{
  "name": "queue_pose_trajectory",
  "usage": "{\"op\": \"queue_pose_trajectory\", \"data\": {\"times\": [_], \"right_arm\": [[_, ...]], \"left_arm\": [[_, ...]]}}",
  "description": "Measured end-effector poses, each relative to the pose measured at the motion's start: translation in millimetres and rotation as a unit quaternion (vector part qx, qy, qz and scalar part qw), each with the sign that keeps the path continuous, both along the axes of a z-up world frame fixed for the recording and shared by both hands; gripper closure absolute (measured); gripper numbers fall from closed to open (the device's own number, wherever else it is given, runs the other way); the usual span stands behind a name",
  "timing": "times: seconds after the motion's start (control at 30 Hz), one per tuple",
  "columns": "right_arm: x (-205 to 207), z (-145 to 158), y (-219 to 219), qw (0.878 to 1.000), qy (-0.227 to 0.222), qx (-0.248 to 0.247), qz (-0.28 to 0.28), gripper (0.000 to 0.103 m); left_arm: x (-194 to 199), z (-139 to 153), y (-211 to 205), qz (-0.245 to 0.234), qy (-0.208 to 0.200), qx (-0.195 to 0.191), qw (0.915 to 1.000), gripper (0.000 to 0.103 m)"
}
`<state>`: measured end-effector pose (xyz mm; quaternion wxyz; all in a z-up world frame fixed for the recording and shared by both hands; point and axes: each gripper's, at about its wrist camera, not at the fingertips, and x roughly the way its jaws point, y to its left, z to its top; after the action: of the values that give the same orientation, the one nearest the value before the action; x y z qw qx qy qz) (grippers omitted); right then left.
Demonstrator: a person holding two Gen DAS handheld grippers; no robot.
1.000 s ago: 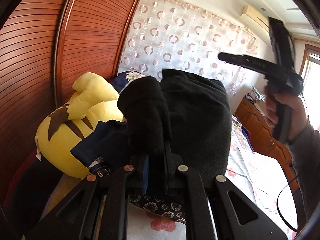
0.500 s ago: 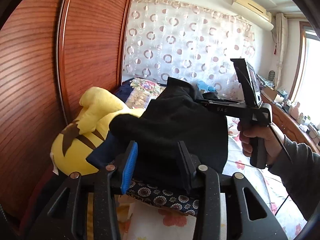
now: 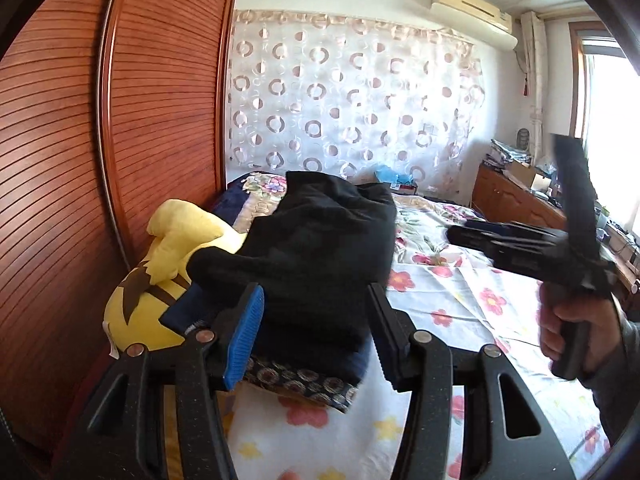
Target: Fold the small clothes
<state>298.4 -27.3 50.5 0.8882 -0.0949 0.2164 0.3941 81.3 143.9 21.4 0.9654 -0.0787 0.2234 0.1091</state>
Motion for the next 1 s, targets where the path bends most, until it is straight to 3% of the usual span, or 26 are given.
{"op": "queue_pose_trajectory", "data": {"times": [0.3, 0.47, 0.57, 0.8, 1.0], "right_arm": [[-100, 10, -91, 0.996, -0.02, 0.022, -0.083, 0.052], [-152, 12, -127, 0.994, -0.026, 0.042, -0.097, 0.039], [-175, 13, -136, 0.992, -0.033, 0.043, -0.116, 0.032], [-234, 22, -159, 0.979, -0.061, 0.054, -0.187, 0.031], [-267, 26, -170, 0.974, -0.07, 0.066, -0.206, 0.031]], "left_arm": [[-12, 2, -62, -0.051, 0.004, 0.028, 0.9983, 0.05], [-21, 3, -87, -0.06, 0.005, 0.036, 0.9976, 0.05], [-29, 4, -98, -0.071, 0.001, 0.025, 0.9972, 0.05], [-35, 16, -118, -0.087, 0.001, 0.018, 0.996, 0.049], [-42, 33, -140, -0.104, -0.02, 0.025, 0.9941, 0.049]]}}
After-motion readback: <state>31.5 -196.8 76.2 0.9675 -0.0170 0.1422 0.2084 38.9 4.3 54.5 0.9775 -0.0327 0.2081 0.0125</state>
